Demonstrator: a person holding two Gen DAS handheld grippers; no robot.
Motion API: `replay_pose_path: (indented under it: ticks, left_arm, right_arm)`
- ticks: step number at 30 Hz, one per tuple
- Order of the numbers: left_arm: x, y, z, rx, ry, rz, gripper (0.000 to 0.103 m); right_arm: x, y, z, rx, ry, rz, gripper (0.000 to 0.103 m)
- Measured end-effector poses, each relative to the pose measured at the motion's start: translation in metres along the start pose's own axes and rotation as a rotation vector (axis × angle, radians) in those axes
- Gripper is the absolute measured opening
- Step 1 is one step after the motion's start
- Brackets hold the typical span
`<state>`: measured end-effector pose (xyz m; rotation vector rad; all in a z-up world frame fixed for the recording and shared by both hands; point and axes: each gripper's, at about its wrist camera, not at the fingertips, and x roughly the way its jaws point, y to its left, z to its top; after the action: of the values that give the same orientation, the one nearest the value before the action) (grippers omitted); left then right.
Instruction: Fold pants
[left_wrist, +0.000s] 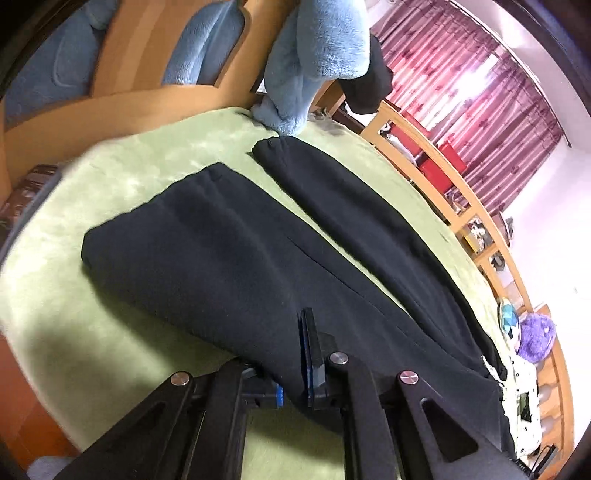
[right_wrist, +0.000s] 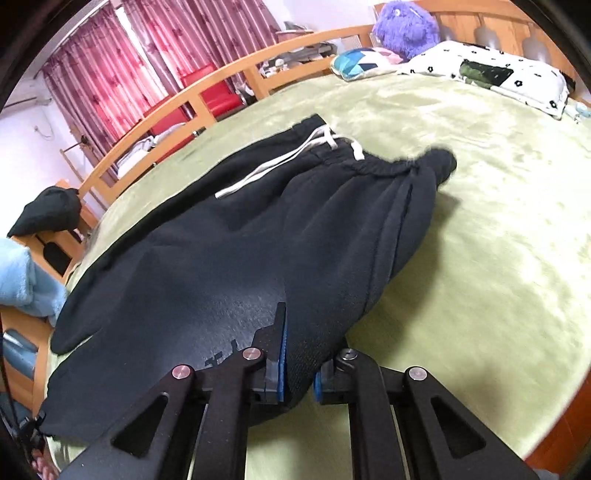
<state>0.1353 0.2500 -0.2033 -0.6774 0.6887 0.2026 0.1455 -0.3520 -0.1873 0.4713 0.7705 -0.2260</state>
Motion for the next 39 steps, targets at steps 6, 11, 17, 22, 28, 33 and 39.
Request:
replay_pose_path:
  ticks: [6, 11, 17, 22, 28, 33, 39]
  left_arm:
    - [-0.022, 0.02, -0.013, -0.001, 0.008, 0.018, 0.008]
    - [-0.012, 0.022, -0.024, 0.021, 0.053, 0.056, 0.008]
    - [0.009, 0.008, -0.033, 0.053, 0.088, 0.093, 0.015]
    - [0.009, -0.008, -0.029, 0.088, 0.077, 0.081, 0.011]
    - [-0.009, -0.034, 0.002, 0.107, 0.044, 0.027, 0.009]
    - [-0.01, -0.061, 0.033, 0.11, 0.026, -0.017, 0.009]
    - [0.008, -0.094, 0.074, 0.114, -0.003, -0.047, 0.009]
  right_arm:
    - [-0.027, -0.002, -0.025, -0.035, 0.02, -0.014, 0.01]
    - [-0.027, -0.021, -0.041, -0.022, 0.108, 0.021, 0.019]
    - [-0.031, -0.047, -0.034, 0.049, 0.047, -0.002, 0.047]
    - [-0.002, -0.041, -0.032, 0.061, 0.143, 0.032, 0.026]
    - [-0.016, -0.028, -0.009, 0.064, 0.093, 0.082, 0.017]
    - [-0.025, -0.005, 0.03, 0.055, 0.055, 0.105, 0.015]
    - [-0.021, 0.031, 0.085, 0.033, 0.0, 0.121, 0.014]
